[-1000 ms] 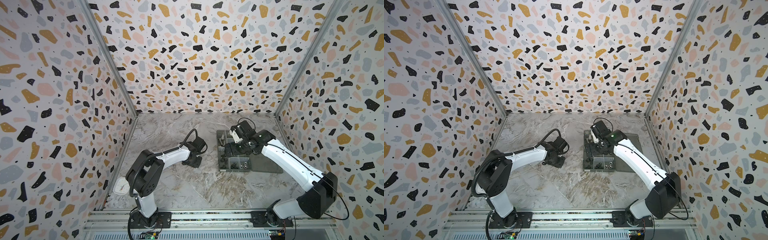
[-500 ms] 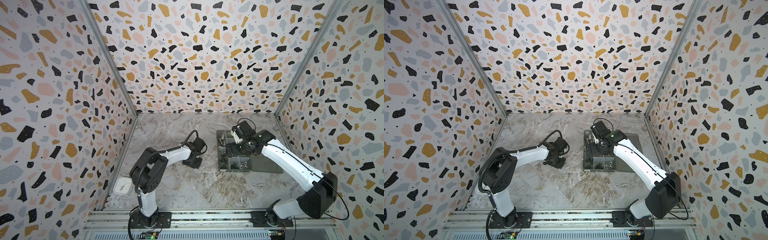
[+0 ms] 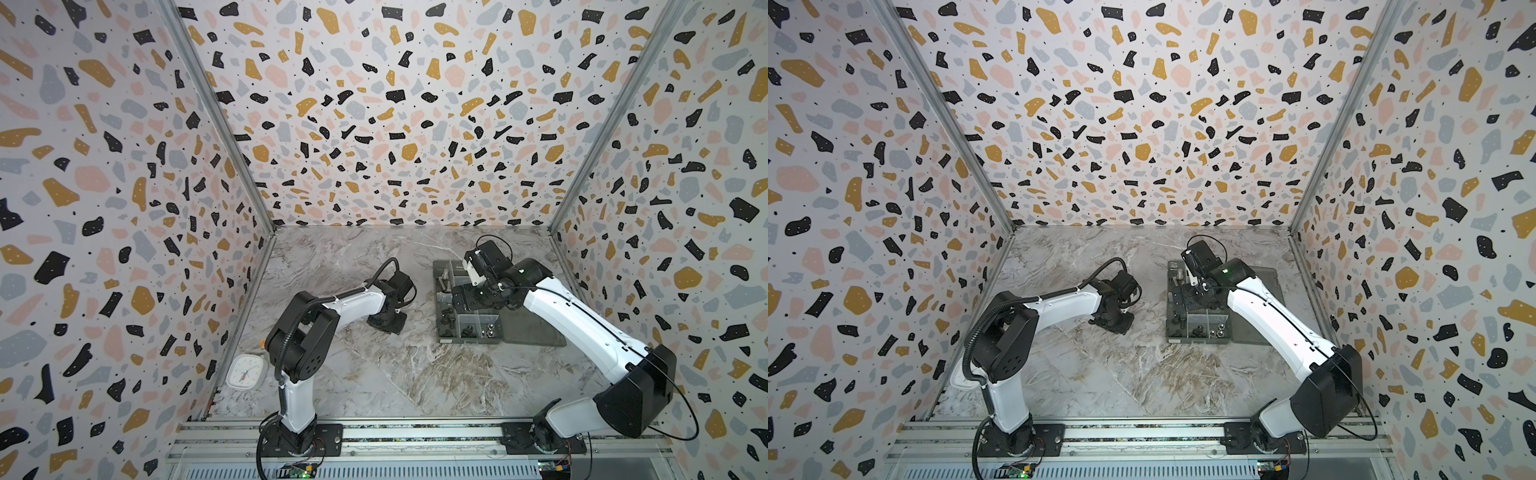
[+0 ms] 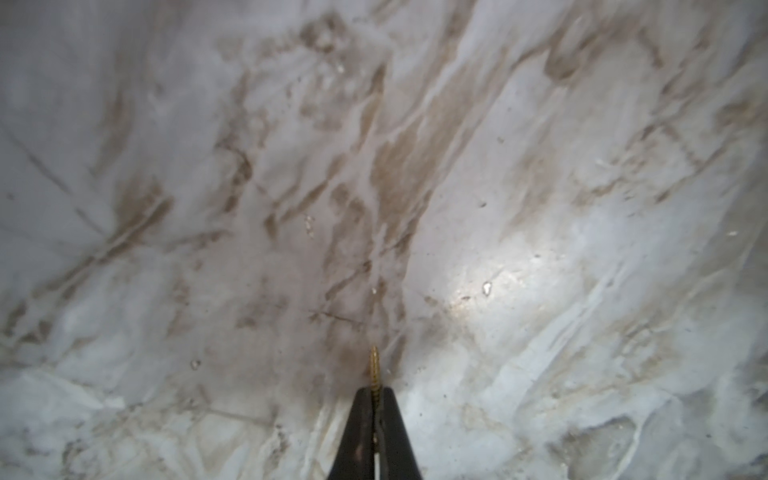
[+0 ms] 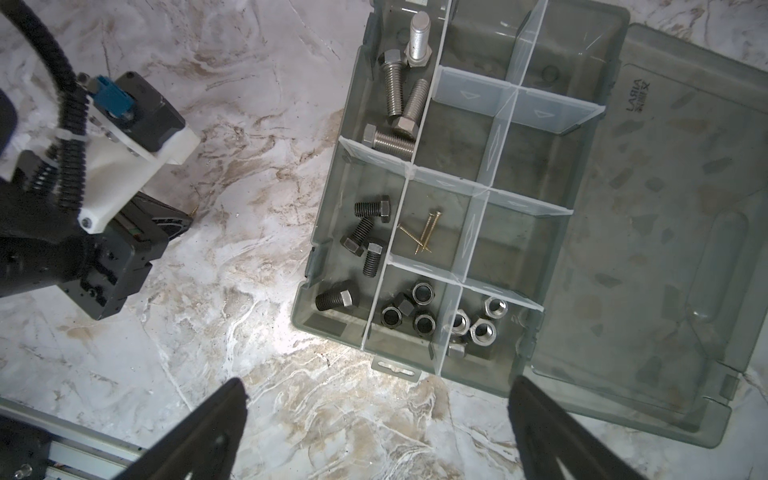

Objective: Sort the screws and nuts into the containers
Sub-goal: 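Carry the held brass screw over the organizer with the left gripper, then lower the screw into the brass-screw compartment and open the left gripper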

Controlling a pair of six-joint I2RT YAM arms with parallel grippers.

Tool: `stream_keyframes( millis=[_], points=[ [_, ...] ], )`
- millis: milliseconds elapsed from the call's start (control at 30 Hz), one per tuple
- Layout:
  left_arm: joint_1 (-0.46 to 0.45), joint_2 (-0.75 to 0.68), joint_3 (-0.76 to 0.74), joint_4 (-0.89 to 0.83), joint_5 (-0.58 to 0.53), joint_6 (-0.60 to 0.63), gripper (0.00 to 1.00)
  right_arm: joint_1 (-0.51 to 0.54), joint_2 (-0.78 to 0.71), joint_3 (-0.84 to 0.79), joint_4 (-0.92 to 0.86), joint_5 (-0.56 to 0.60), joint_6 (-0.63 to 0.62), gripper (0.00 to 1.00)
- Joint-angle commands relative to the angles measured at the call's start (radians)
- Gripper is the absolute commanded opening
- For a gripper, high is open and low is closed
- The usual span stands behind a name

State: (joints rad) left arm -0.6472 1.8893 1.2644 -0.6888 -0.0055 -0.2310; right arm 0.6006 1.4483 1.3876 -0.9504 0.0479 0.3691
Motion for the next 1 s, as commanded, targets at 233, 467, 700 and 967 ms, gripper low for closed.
stream_keyframes(
  millis=[233,467,700,967],
  points=[
    [0.0,-0.013,0.194,-0.121,0.028,0.008,0.0,-0.016,-0.05,0.012,-0.031,0.045,0.012,0.99],
    [-0.032,0.034,0.332,-0.086,0.13,-0.021,0.0,-0.111,-0.128,-0.054,-0.062,0.051,0.0,0.99],
    [-0.118,0.188,0.573,-0.077,0.184,-0.031,0.0,-0.179,-0.197,-0.094,-0.097,0.055,-0.006,1.0],
    [-0.18,0.334,0.778,-0.068,0.249,-0.057,0.0,-0.238,-0.252,-0.119,-0.132,0.066,-0.021,0.99]
  ],
)
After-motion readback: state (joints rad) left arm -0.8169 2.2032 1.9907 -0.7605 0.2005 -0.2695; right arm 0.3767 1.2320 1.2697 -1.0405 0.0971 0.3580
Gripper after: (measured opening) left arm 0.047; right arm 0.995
